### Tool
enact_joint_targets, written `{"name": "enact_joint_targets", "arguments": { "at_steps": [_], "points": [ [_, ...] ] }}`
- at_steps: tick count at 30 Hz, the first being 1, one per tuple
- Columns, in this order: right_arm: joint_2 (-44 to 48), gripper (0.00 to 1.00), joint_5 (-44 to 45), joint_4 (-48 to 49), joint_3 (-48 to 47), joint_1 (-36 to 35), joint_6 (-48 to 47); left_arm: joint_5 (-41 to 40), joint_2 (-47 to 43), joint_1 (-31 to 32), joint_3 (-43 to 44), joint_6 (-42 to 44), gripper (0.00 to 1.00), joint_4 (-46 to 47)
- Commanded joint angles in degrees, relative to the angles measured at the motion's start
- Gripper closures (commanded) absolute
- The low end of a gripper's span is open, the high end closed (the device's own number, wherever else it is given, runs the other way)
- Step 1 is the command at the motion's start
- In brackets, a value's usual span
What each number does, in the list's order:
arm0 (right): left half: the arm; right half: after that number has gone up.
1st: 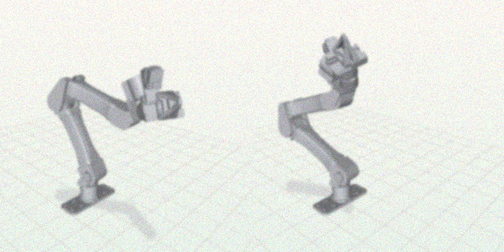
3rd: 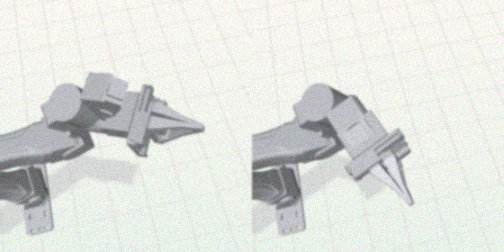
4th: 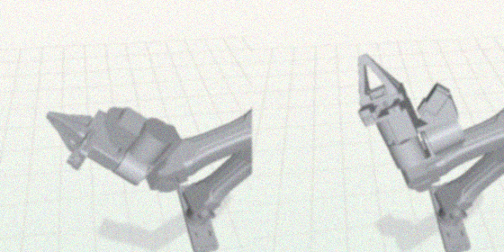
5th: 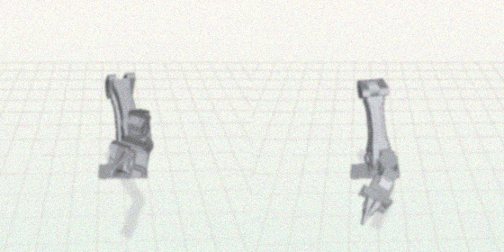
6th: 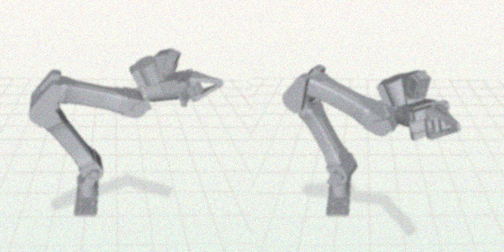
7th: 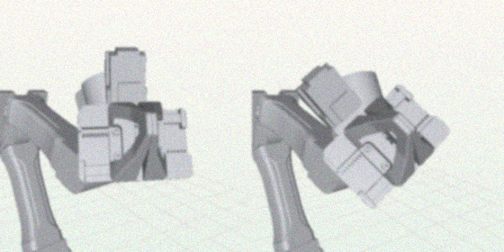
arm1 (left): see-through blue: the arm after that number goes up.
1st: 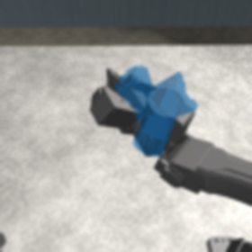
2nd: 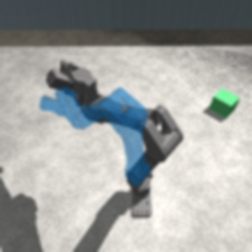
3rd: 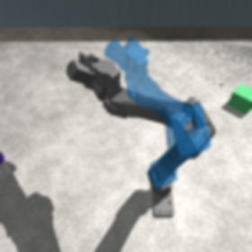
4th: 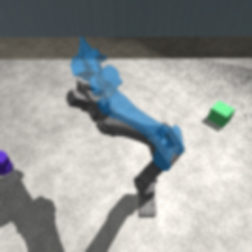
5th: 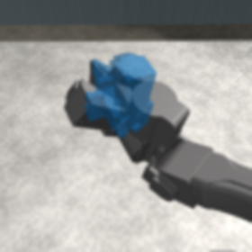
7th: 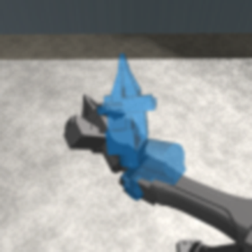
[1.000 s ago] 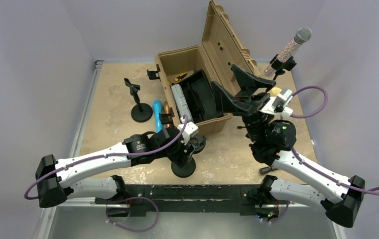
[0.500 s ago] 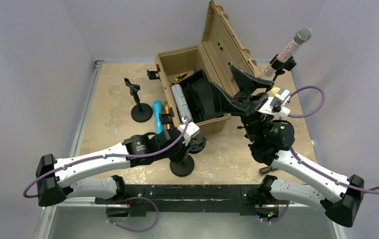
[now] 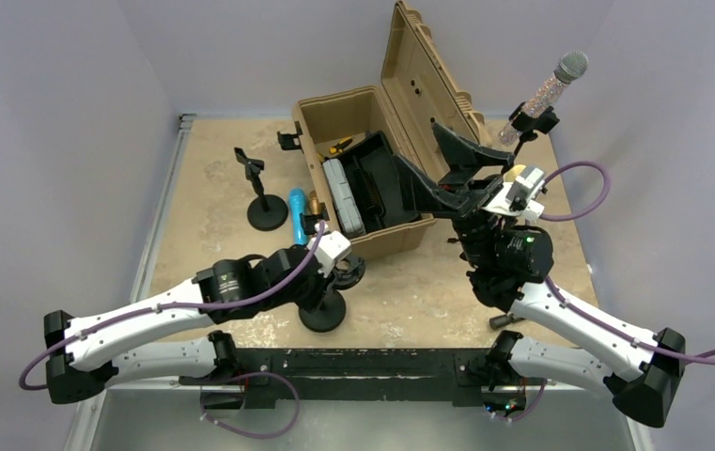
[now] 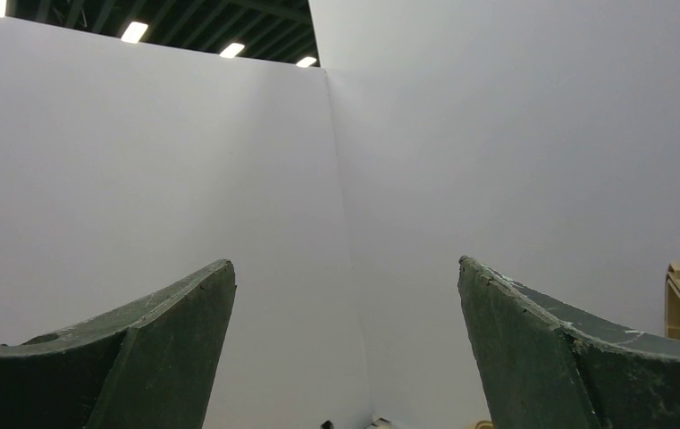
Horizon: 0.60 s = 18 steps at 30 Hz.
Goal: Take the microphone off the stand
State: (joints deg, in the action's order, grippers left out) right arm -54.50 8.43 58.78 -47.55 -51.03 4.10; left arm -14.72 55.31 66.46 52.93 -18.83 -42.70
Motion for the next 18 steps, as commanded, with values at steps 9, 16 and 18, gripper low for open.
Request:
{"name": "enact_joint_targets", "arguments": {
  "at_steps": [9, 16, 18],
  "points": [
    [-0.3, 0.07, 0.7, 2.6, 0.1, 0.1, -0.7, -14.4, -8.8, -3.7, 4.6, -0.5, 1.00, -7.0],
    [-0.3, 0.07, 0.7, 2.7, 0.1, 0.1, -0.7, -17.9, -13.6, -16.4, 6.7, -1.2, 1.00, -7.1],
    [-0.2, 0.07, 0.6, 2.7, 0.2, 0.1, -0.7, -22.1, -13.0, -20.8, 8.1, -2.5, 1.00, -7.9]
  ]
}}
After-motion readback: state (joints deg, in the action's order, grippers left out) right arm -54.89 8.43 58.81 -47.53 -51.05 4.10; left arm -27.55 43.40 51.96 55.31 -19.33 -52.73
